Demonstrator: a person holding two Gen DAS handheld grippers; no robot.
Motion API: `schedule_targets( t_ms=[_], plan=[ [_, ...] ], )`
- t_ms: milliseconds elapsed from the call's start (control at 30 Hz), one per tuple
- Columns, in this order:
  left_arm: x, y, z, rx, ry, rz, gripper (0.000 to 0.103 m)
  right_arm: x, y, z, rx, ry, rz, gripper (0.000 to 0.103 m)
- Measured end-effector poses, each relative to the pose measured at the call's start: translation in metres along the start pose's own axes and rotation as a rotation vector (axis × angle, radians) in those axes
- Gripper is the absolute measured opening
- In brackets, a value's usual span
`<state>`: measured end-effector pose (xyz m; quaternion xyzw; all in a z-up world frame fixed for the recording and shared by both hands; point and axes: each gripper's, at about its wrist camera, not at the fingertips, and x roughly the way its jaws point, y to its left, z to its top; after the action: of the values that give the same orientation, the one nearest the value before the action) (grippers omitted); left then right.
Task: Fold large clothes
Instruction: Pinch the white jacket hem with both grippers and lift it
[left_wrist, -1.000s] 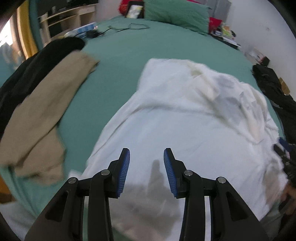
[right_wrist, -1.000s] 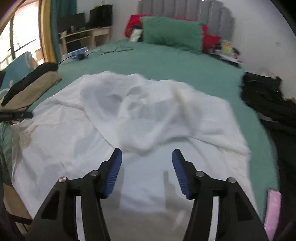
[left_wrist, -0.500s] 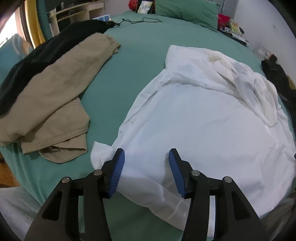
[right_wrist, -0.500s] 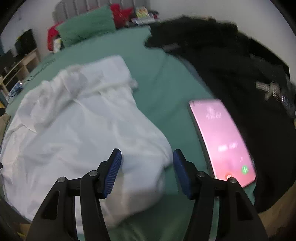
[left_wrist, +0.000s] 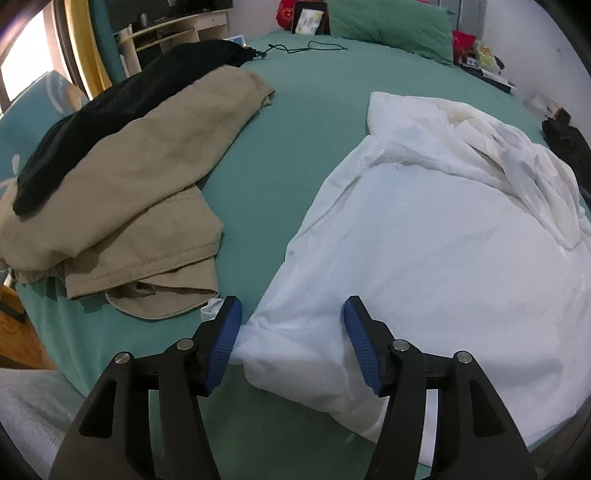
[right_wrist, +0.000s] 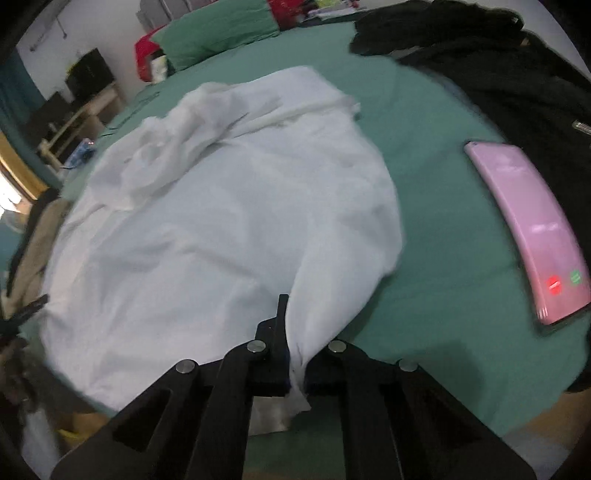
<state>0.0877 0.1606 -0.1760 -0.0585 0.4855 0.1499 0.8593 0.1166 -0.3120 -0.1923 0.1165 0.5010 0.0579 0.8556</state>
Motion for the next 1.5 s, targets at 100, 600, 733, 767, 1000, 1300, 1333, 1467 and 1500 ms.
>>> schedule_targets(
  t_ms=[100,600,733,767,1000,1300,1333,1467,1500],
  plan=[
    [-0.004,0.003,-0.003,-0.003,0.026,-0.041,0.060,-0.008,0.006,-0.004,0.004,-0.024,0.017,0.005],
    [-0.088,0.020,-0.005,-0.049,-0.085,-0.221,0.007,-0.092,-0.006,-0.009,0.105,-0.241,0.067,0.004],
    [-0.118,0.031,0.003,-0.072,-0.134,-0.245,0.007,-0.117,0.002,-0.005,0.069,-0.284,0.066,0.004],
    [-0.123,0.034,0.005,-0.077,-0.144,-0.249,0.007,-0.120,0.004,-0.003,0.062,-0.295,0.066,0.004],
    [-0.140,0.031,0.043,-0.116,-0.221,-0.295,0.007,-0.136,0.018,0.042,-0.029,-0.364,0.061,0.004],
    [-0.093,-0.010,0.136,-0.144,-0.276,-0.311,0.007,-0.087,0.027,0.159,-0.115,-0.397,0.072,0.005],
    [-0.082,-0.013,0.148,-0.158,-0.269,-0.309,0.007,-0.079,0.026,0.169,-0.122,-0.389,0.068,0.005],
    [-0.035,-0.025,0.189,-0.172,-0.230,-0.259,0.008,-0.034,0.024,0.215,-0.152,-0.331,0.048,0.005],
    [-0.022,-0.027,0.198,-0.182,-0.208,-0.253,0.008,-0.022,0.020,0.225,-0.137,-0.310,0.058,0.005]
  ],
)
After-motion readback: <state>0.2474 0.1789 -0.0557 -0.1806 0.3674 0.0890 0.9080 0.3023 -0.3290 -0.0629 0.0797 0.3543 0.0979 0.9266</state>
